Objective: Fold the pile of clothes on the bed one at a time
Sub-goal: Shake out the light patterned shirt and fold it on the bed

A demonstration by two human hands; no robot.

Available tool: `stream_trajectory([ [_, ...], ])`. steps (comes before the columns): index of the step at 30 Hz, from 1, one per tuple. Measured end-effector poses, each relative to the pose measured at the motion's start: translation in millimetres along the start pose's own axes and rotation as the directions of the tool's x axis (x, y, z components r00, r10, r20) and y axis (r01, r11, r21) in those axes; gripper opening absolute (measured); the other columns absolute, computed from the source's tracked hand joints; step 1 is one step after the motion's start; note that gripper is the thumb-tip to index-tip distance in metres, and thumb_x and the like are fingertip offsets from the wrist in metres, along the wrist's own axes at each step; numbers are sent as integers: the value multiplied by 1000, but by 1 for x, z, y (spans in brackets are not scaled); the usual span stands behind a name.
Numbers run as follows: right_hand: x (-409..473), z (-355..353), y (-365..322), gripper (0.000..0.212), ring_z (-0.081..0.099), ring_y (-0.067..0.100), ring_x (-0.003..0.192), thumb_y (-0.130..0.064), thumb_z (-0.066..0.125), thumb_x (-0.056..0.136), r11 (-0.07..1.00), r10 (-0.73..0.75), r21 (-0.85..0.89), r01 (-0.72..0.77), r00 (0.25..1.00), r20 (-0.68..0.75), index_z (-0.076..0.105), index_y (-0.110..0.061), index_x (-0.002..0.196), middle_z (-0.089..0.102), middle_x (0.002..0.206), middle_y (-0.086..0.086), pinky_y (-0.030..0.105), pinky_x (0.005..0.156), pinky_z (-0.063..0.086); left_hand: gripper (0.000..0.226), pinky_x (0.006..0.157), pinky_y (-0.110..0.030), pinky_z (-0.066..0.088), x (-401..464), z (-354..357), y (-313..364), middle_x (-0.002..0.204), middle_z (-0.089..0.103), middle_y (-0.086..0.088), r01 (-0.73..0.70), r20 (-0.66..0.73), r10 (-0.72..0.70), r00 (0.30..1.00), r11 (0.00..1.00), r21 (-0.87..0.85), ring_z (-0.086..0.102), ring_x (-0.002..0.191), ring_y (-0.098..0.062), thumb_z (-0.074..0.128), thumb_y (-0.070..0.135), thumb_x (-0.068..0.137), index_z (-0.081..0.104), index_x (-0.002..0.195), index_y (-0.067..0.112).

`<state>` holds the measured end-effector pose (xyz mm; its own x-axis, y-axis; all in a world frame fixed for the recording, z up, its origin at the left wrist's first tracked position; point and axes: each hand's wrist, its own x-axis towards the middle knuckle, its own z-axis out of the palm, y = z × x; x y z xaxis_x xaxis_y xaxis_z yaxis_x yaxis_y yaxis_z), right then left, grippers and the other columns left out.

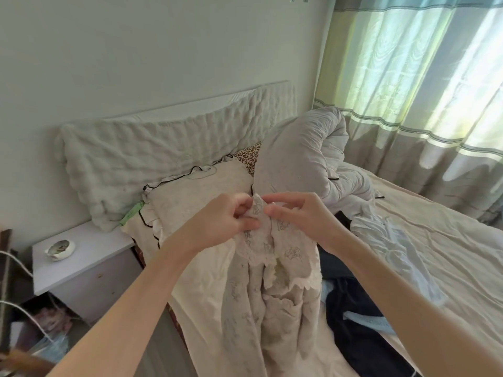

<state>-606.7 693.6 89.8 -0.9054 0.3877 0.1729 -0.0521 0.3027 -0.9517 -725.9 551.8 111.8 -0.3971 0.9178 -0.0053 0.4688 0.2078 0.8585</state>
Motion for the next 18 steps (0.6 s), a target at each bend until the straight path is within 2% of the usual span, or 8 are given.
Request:
stream_trajectory([
  [1, 1, 2, 0, 37, 68, 24, 94, -47, 73, 66, 1000, -4, 7, 5, 1000, -10, 75, -29, 98, 74, 94, 7, 35, 90, 54, 23, 85, -33, 53, 1, 2, -1, 95, 72, -9, 19, -66, -17, 998, 999, 29, 68, 90, -17, 69, 5, 82, 60, 103, 11],
  [3, 4, 7, 1, 22, 69, 20, 89, -35, 75, 70, 1000, -12, 26, 14, 999, -52, 76, -26, 90, 74, 90, 4, 31, 86, 55, 24, 78, -36, 50, 1, 5, -2, 87, 71, -13, 33, -148, -29, 989, 999, 24, 67, 81, -21, 73, 10, 79, 54, 92, 15],
  [5, 5, 9, 1, 9, 70, 14, 84, -20, 75, 76, 997, -19, 71, 27, 994, -107, 77, -28, 80, 75, 86, 3, 22, 76, 55, 23, 68, -31, 44, 1, 6, -8, 77, 68, -19, 6, -183, -15, 983, 999, -52, 59, 68, -19, 71, 14, 81, 50, 90, 20],
  [7, 6, 9, 1, 16, 70, 8, 81, -13, 73, 79, 988, -7, 150, 30, 989, -147, 78, -28, 75, 75, 83, -2, 14, 69, 52, 13, 58, -20, 43, -3, 9, -15, 61, 65, -7, -47, -242, 2, 970, 982, -181, 53, 56, -10, 62, 18, 89, 51, 94, 19],
  [8, 6, 7, 1, 17, 70, 7, 81, -13, 72, 79, 982, 5, 188, 26, 986, -164, 78, -28, 74, 75, 83, -3, 13, 68, 51, 6, 55, -16, 44, -5, 13, -20, 61, 65, 0, -72, -286, -7, 958, 961, -267, 55, 54, -7, 57, 16, 92, 52, 96, 17],
  [10, 6, 4, 1, 16, 70, 6, 81, -12, 72, 79, 971, 24, 239, 25, 980, -199, 78, -26, 74, 75, 83, -4, 12, 68, 51, 7, 62, -17, 51, -11, 23, -34, 78, 69, -1, -96, -360, -45, 932, 926, -364, 63, 65, -6, 52, 6, 93, 57, 94, 12],
  [13, 9, 0, 0, 14, 70, 4, 81, -11, 72, 78, 962, 40, 270, 29, 968, -249, 77, -24, 75, 75, 82, -5, 10, 67, 50, 14, 71, -17, 50, -18, 43, -55, 91, 67, 6, -42, -390, -48, 920, 975, -218, 63, 80, -5, 63, 9, 87, 63, 90, 23],
  [18, 12, -1, -1, 9, 71, 7, 79, -21, 74, 68, 943, 58, 330, 34, 962, -266, 77, -22, 76, 75, 82, -2, 14, 64, 52, 19, 61, -8, 43, -9, 61, -57, 85, 60, 13, -72, -524, 16, 852, 994, -87, 55, 72, 4, 65, 20, 84, 56, 81, 36],
])
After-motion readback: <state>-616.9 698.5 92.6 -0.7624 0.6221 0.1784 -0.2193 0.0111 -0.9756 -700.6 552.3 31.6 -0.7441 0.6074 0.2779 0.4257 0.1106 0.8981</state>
